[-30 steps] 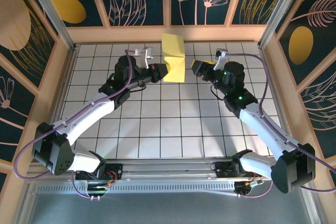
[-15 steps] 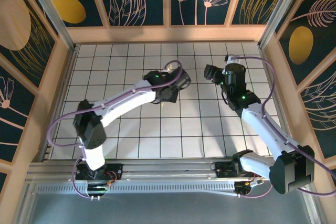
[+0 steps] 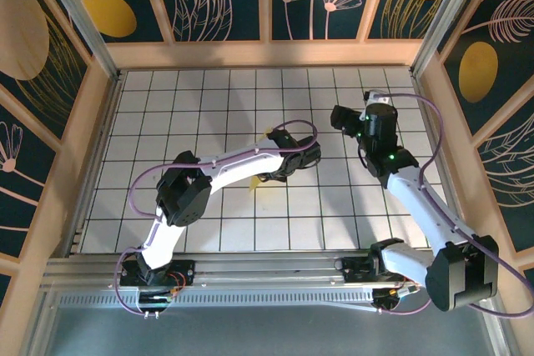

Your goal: Fold a paper plane with a square sheet of paper (fold left side to right side)

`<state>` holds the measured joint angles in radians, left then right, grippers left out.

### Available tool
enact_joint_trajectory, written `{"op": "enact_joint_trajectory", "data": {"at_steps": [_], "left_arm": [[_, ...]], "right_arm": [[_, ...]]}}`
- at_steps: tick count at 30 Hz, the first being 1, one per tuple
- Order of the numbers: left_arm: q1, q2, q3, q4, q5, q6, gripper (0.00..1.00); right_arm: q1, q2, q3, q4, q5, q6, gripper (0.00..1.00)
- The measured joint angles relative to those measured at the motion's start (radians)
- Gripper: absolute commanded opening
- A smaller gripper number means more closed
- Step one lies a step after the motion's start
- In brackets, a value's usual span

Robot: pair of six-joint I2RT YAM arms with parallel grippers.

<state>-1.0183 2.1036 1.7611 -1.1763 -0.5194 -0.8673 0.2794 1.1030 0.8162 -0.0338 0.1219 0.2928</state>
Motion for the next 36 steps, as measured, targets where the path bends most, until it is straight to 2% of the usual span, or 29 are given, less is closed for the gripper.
{"op": "enact_joint_trajectory", "data": {"at_steps": [7,17,21,25,32,36], "left_arm": [[0.000,0.000,-0.026,0.120,0.117,0.003,0.20],[0.049,-0.019,-0.119,0.377,0.367,0.035,0.52],[0.100,-0.098,-0.209,0.515,0.473,0.037,0.56],[0.167,-0.232,-0.323,0.669,0.556,0.035,0.58],[0.347,-0.497,-0.633,1.023,0.714,-0.031,0.60],[0.452,-0.586,-0.798,1.188,0.769,-0.098,0.61]], "right_arm": [[-0.010,-0.016,-0.021,0.000,-0.031,0.000,0.86],[-0.024,-0.020,-0.028,-0.001,-0.077,0.000,0.86],[-0.029,-0.010,-0.028,-0.002,-0.112,0.000,0.86],[-0.031,0.027,-0.024,-0.029,-0.176,0.005,0.79],[-0.026,0.113,-0.024,-0.038,-0.370,0.115,0.59],[0.039,0.196,-0.019,-0.014,-0.439,0.207,0.50]]}}
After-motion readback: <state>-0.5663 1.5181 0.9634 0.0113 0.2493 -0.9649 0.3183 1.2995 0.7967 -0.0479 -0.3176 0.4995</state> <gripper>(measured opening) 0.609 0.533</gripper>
